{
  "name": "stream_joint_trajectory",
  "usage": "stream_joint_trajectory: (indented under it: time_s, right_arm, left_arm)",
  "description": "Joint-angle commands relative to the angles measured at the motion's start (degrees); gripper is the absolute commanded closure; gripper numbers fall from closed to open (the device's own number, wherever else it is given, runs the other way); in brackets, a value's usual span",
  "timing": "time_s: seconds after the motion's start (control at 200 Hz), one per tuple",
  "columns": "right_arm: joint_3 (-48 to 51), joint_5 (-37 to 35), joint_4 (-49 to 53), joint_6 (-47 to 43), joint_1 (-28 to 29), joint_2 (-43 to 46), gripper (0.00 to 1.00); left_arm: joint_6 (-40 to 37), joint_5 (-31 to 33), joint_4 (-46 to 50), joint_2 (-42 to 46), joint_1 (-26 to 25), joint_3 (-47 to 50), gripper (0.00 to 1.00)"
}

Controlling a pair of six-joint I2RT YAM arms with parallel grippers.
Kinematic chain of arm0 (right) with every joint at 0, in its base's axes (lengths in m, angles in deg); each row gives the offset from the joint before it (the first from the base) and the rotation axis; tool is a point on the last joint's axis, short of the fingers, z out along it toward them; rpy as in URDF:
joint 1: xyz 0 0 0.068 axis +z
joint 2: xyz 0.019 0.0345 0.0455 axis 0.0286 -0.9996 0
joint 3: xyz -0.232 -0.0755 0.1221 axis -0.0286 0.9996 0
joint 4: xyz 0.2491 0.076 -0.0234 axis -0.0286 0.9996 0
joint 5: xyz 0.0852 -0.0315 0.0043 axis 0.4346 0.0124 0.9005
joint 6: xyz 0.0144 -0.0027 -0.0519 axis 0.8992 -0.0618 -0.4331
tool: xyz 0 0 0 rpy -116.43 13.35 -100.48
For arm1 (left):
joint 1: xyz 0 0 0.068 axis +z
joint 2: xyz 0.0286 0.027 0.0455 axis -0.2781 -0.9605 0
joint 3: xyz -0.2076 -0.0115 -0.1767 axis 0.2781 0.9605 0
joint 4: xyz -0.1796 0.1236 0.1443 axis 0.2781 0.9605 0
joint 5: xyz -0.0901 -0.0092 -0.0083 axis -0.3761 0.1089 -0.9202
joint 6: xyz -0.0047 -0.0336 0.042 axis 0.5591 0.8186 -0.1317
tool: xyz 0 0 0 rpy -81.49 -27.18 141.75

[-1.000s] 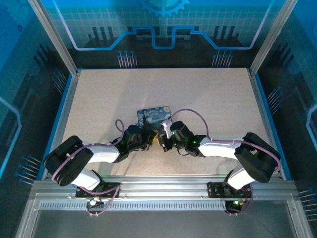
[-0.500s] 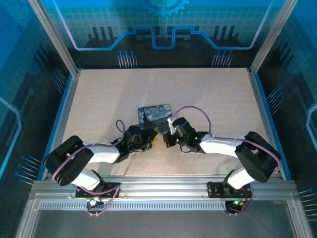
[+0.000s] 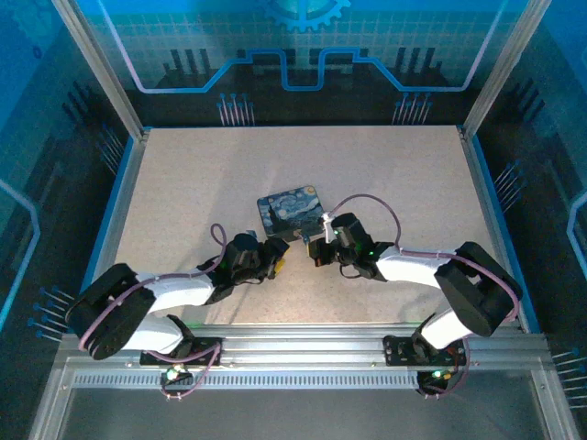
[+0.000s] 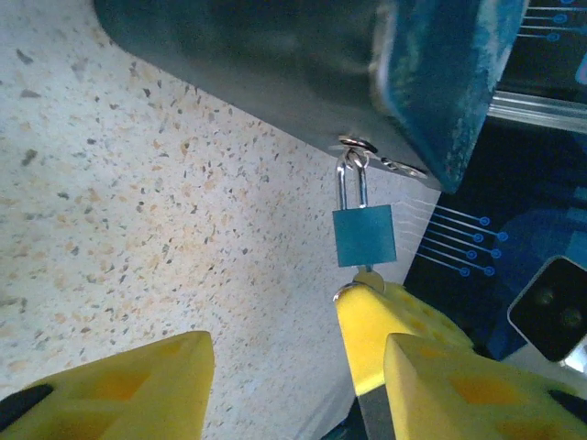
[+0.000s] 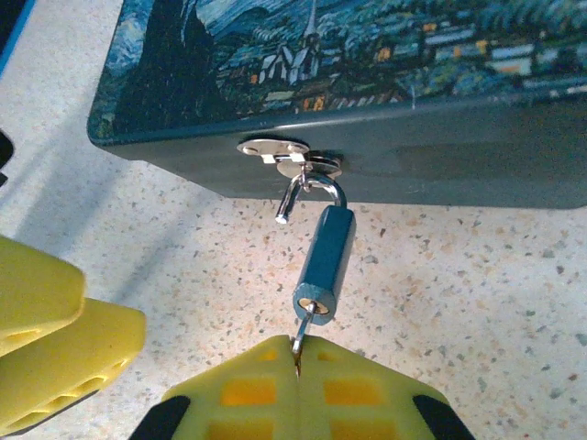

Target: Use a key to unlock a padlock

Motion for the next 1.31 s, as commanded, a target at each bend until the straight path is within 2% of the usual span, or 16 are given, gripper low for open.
stream_joint_trajectory:
  time_s: [0.0, 0.245, 0.575, 0.665, 0.855, 1.065, 1.301]
  right_arm:
    - [1.16, 6.43, -2.78, 4.93, -1.99, 0.11, 1.00]
    - [2.10, 11.65, -5.37, 13.08, -2.84, -2.79, 1.00]
    - [4.09, 12.72, -11.18, 20.51, -3.01, -5.58, 0.96]
    - [4.13, 12.17, -10.66, 20.26, -3.18, -5.44, 0.93]
    - [4.53, 11.11, -9.29, 19.11, -3.40, -4.02, 0.81]
    - [4.62, 10.37, -6.40, 16.13, -3.63, -1.64, 0.78]
    - [5.19, 10.55, -6.37, 8.45, -4.42, 2.98, 0.60]
  left_arm:
    - [-4.62, 2.97, 8.57, 4.41, 0.24, -0.90, 0.45]
    - [-10.50, 6.29, 21.47, 13.08, 1.64, -3.15, 0.37]
    - [-12.29, 5.23, 25.60, 18.37, 5.52, -1.63, 0.34]
    - [-12.40, 5.00, 26.20, 19.08, 6.08, -1.29, 0.33]
    - [-14.16, 2.25, 25.60, 19.54, 8.48, -0.62, 0.31]
    - [-17.99, -2.37, 26.95, 19.55, 12.76, -1.87, 0.30]
    - [-24.50, -6.00, 29.84, 16.91, 15.82, -5.48, 0.25]
